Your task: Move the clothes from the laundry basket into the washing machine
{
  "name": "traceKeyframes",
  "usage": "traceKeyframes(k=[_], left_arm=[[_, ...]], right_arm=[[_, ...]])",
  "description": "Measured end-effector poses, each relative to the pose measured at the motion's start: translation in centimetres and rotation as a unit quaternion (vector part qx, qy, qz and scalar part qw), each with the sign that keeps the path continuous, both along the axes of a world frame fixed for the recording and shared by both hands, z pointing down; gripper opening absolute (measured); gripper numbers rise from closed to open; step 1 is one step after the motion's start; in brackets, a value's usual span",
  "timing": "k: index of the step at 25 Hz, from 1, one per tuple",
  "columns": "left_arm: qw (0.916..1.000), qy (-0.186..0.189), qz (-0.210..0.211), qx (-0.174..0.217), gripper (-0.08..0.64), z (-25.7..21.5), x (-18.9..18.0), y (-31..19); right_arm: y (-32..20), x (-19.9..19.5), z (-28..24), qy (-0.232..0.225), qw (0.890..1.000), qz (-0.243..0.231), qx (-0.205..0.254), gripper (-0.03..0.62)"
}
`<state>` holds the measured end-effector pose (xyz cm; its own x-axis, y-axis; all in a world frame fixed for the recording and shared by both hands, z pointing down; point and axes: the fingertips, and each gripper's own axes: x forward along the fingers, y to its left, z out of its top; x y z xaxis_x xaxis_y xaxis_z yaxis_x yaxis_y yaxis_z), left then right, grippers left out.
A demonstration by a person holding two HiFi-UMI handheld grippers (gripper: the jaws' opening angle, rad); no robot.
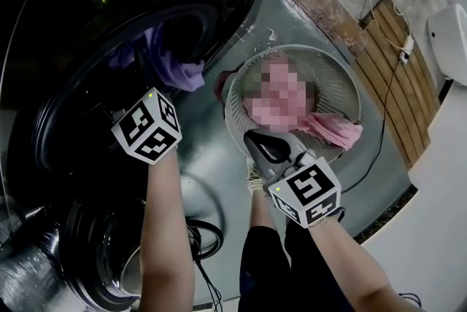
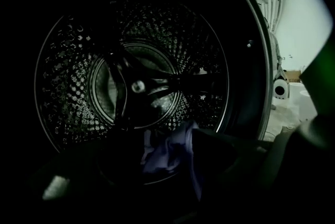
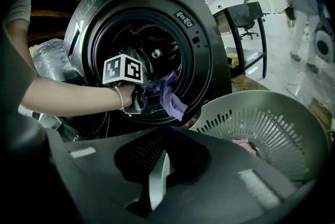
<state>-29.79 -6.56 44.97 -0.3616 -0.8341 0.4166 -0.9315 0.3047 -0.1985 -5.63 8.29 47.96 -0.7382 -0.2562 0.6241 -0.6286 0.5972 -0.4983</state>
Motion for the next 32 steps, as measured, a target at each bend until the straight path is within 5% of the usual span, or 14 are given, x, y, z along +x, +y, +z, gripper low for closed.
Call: traceKeyframes(k=[6, 17, 19, 22, 23, 32], left_arm=[[0.9987, 0.028, 0.040, -0.015, 0.275, 1.3, 4.3, 2.7], [0.9863, 0.098, 0.044, -0.125, 0.272, 10.7, 9.2, 7.0], [0.9871, 0.075, 0.037, -0.136, 0.226, 11.3, 8.6, 6.3], [0.9872, 0.022, 0.038, -0.154, 0.017, 11.1, 7.3, 5.1], [0.9868, 0.020, 0.041, -0.155, 0.017, 10.8, 7.1, 5.0], [0.9992, -0.033, 0.018, -0.013, 0.017, 0.8, 1.6, 0.4]], right_arm=[[0.1, 0.0, -0.4, 0.000, 1.000, 0.001, 0.005, 0.021], [1.0, 0.6, 0.6, 0.003, 1.000, 0.004, 0.000, 0.021], [1.0, 0.7, 0.9, 0.006, 1.000, 0.005, 0.000, 0.021], [1.0, 0.7, 1.3, 0.008, 1.000, 0.009, 0.000, 0.021], [1.1, 0.6, 1.2, 0.008, 1.000, 0.009, 0.000, 0.021], [0.9, 0.0, 0.7, 0.003, 1.000, 0.007, 0.006, 0.021]])
